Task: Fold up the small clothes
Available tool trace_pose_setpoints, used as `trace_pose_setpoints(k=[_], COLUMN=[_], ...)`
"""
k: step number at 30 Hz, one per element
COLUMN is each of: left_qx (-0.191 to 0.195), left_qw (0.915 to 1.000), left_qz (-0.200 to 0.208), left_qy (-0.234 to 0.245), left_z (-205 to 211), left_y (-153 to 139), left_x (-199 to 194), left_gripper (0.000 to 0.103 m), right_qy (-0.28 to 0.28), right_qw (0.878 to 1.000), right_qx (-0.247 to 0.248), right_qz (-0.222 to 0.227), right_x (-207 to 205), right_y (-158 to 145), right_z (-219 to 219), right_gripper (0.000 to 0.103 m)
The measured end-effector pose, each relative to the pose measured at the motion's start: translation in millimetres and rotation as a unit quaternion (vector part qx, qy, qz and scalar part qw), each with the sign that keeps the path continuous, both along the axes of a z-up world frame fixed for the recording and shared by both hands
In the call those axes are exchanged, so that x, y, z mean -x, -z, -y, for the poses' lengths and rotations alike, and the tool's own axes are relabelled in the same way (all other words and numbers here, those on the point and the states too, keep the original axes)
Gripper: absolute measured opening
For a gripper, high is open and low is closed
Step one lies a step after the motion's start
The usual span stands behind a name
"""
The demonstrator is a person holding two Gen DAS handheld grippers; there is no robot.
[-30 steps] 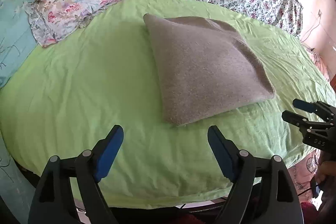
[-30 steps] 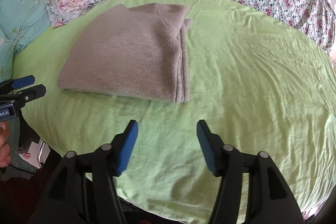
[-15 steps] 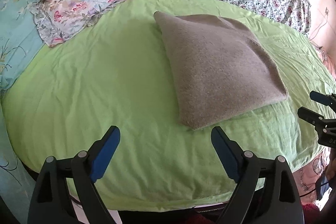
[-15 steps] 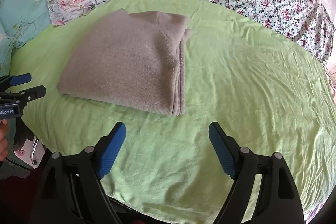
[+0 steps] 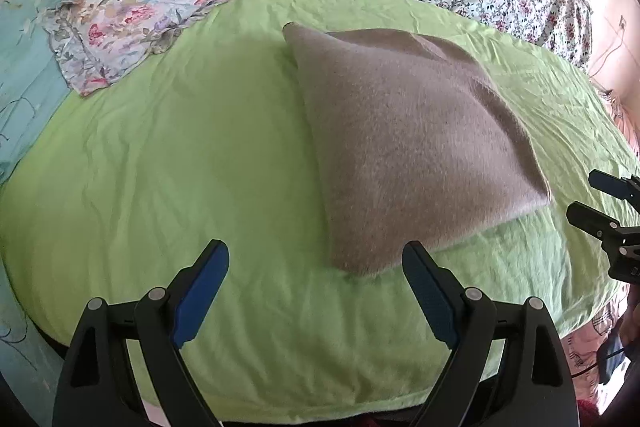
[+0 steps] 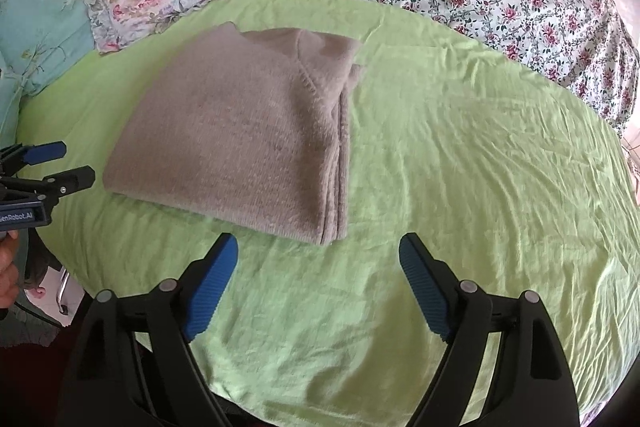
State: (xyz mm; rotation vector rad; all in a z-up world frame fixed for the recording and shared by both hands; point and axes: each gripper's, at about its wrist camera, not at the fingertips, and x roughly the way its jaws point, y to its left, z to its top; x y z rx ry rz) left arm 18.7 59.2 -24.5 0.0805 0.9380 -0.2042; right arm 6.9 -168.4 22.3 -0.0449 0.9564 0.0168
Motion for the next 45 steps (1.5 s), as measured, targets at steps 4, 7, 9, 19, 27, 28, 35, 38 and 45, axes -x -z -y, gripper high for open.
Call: trace_pose_setpoints(k=[4, 7, 9, 19, 27, 28, 35, 38, 45], left_qx=[-0.015, -0.030, -0.033, -0.033, -0.027, -0.025, 0.009, 0.050, 0.142], left_qw=[0.9999, 0.9995, 0.9993, 0.9994, 0.9995, 0.9995, 0.9997, 0.9981, 0.9868], left_qz=[0.004, 0.006, 0.008, 0.005, 0.006, 0.005, -0.018, -0.032, -0.077], left_qy=[-0.004, -0.012, -0.014, -0.012, -0.017, -0.018, -0.017, -0.017, -0.010], left_z=[8.3, 12.9, 14.2, 21.9, 24.8, 24.8, 25.7, 21.9, 15.4], left_y=[-4.0, -8.8, -11.4, -12.1, -13.8, -13.5, -4.1, 1.7, 20.5], left_x=[-10.2, -18.8, -23.6, -47.5, -65.4, -67.2, -85.0, -95.2, -115.8], left_gripper=[0.089, 0.089, 0.089, 0.089, 0.089, 0.089, 0.089, 0.090, 0.088], right_qy=[0.000, 0.004, 0.009, 0.020, 0.024, 0.023, 0.028, 0.034, 0.031], right_qw=[0.999, 0.998, 0.997, 0.989, 0.983, 0.982, 0.972, 0.967, 0.963], right_qx=[-0.033, -0.057, -0.076, -0.147, -0.183, -0.189, -0.233, -0.250, -0.262], right_qz=[0.003, 0.010, 0.012, 0.003, -0.007, -0.008, -0.015, -0.024, -0.043], right_x=[-10.5, -20.1, -27.5, -63.3, -94.4, -98.1, -120.3, -131.8, -146.5], right_y=[-4.6, -8.4, -10.5, -3.5, 5.4, 6.6, 20.3, 30.4, 53.5], right_z=[7.6, 16.1, 22.1, 37.4, 45.0, 45.6, 53.3, 55.5, 53.4], right_gripper=[0.083, 0.083, 0.083, 0.083, 0.083, 0.083, 0.077, 0.067, 0.034])
